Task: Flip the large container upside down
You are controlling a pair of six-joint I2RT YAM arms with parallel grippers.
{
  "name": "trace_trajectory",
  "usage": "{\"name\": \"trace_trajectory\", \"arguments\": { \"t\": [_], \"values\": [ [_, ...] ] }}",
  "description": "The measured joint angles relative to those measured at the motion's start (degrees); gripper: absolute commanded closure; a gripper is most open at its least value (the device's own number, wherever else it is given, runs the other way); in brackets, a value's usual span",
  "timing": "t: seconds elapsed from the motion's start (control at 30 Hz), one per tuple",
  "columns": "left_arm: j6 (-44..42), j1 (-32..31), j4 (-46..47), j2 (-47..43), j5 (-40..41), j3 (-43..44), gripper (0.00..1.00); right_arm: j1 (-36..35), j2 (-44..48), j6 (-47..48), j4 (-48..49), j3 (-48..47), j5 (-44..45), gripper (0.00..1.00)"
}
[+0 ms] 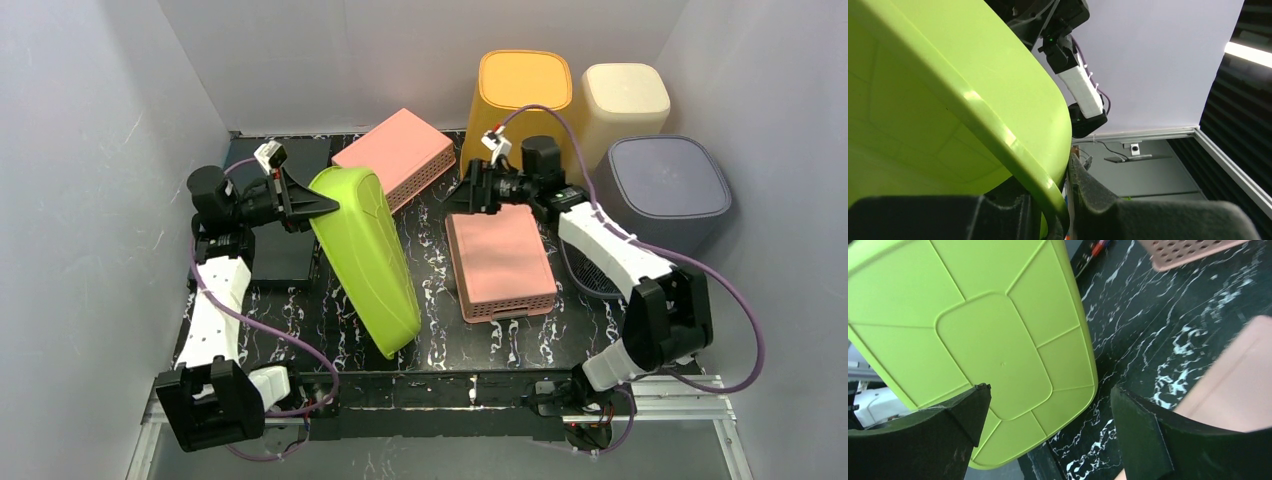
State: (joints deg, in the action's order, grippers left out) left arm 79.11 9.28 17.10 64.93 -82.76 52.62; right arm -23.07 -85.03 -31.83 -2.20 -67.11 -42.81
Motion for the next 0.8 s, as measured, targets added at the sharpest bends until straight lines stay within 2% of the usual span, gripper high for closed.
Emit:
{"name": "trace_trajectory", "arguments": {
  "t": [0.1,0.17,0.23,0.33,0.47,0.63,0.8],
  "values": [
    [-6.99,2.47,-10.25,-0.52,0.15,1.81,0.94,-3.63,-3.34,1.38,-1.42,-1.31,0.35,0.02],
    [-18.40,3.85,-26.75,0.46,0.39,7.52,0.94,-6.43,-5.95,2.16,-2.08,-2.60,0.85,0.02],
    [-27.85,4.26,-38.99,1.95,0.55,12.22,0.94,-8.37,-7.80,2.45,-2.47,-3.80,1.07,0.01],
    [-37.07,4.70,-51.01,2.62,0.00,14.40,0.93,-11.87,-11.08,3.10,-2.75,-6.32,1.70,0.01],
    [-45.05,5.81,-60.87,1.68,-0.09,16.04,0.89,-16.52,-13.29,3.52,-2.75,-7.82,2.99,0.01],
    [-50.42,6.43,-69.72,1.95,3.61,19.89,0.84,-19.71,-13.75,3.65,-2.75,-8.79,5.07,0.01],
    [-51.65,6.84,-74.18,2.51,8.07,22.80,0.70,-20.81,-13.75,3.58,-2.78,-9.51,8.61,0.01]
  ]
}}
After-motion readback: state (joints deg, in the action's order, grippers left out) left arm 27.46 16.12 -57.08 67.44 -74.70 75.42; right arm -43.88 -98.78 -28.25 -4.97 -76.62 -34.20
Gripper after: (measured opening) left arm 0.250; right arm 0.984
